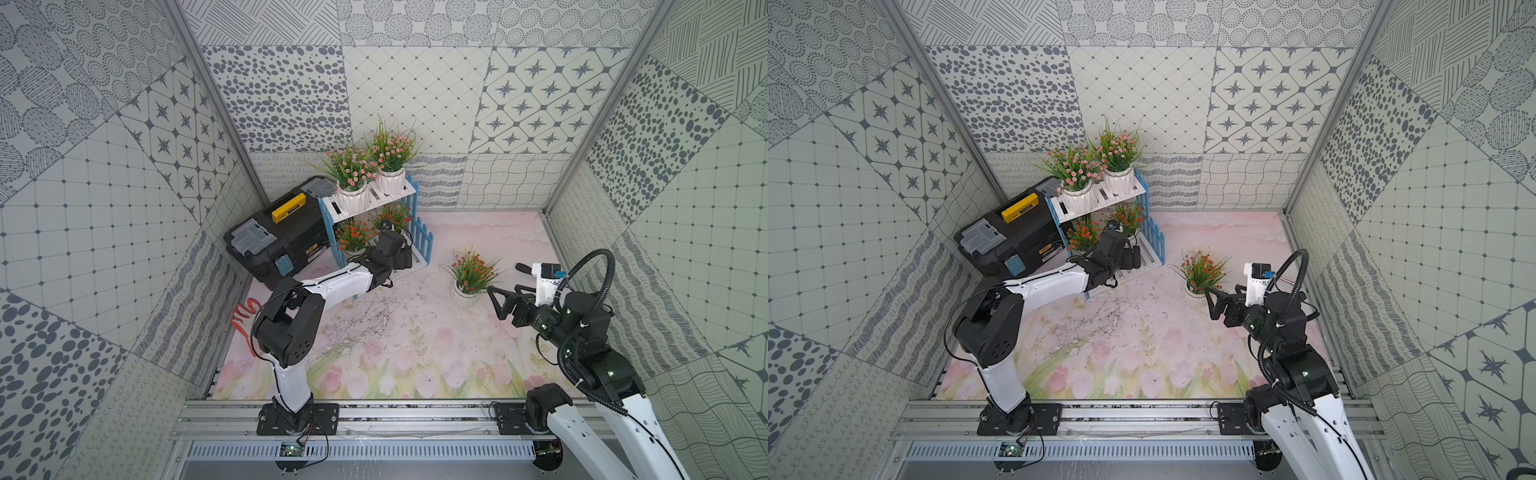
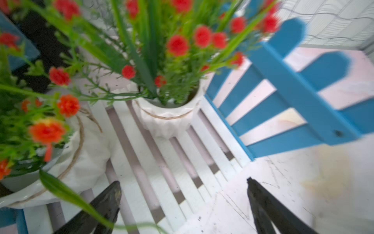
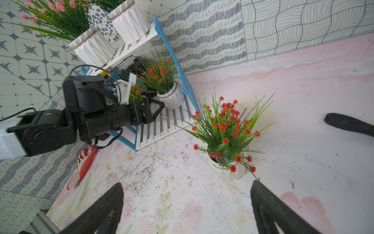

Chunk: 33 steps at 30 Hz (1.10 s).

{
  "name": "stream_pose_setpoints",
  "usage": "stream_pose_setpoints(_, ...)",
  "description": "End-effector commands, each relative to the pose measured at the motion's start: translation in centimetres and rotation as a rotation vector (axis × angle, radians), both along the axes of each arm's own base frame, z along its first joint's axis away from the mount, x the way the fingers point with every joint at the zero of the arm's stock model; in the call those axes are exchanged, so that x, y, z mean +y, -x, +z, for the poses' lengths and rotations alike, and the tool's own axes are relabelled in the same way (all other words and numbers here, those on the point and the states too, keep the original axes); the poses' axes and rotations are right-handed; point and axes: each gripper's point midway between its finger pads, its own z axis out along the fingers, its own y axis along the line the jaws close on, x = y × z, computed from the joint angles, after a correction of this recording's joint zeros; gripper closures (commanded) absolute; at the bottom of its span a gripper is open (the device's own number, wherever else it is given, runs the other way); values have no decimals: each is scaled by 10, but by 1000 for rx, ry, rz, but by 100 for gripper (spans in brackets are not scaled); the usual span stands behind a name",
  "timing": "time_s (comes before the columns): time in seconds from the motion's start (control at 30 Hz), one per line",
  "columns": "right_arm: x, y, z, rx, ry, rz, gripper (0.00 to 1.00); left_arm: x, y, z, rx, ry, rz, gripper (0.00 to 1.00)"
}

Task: Place the baby's breath potted plants on the rack by color
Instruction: Move the baby's breath potted plant to the rack.

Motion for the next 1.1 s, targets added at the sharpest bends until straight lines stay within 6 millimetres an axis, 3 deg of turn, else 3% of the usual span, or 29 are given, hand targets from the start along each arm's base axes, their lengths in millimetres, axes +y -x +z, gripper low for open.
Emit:
stream_pose_setpoints(0.0, -4, -3, -16, 30, 45, -41, 2, -20, 29, 31, 3, 77, -127, 2)
stream_pose_setpoints(0.2, 24, -8, -59, 100, 200, -14, 2, -23, 50, 61, -6, 147, -174, 2)
stream_pose_setpoints(0.33, 47, -13, -94, 139, 211, 6, 2, -25, 62, 78, -9, 183, -216, 2)
stream_pose_setpoints(0.4, 49, -14, -111, 146, 218, -9, 2, -24, 68, 85, -10, 198, -229, 2)
stream_pose_setpoints(0.63, 40, -23, -118, 26, 158, -105, 2, -11, 85, 96, -18, 231, -221, 2)
stream_pose_setpoints(0.83, 47, -33, -137, 23, 198, -104, 2, -5, 93, 94, -17, 253, -209, 2)
stream_pose_setpoints(1.07, 44, -44, -137, -82, 204, -140, 2, 1, 99, 101, -56, 289, -208, 1)
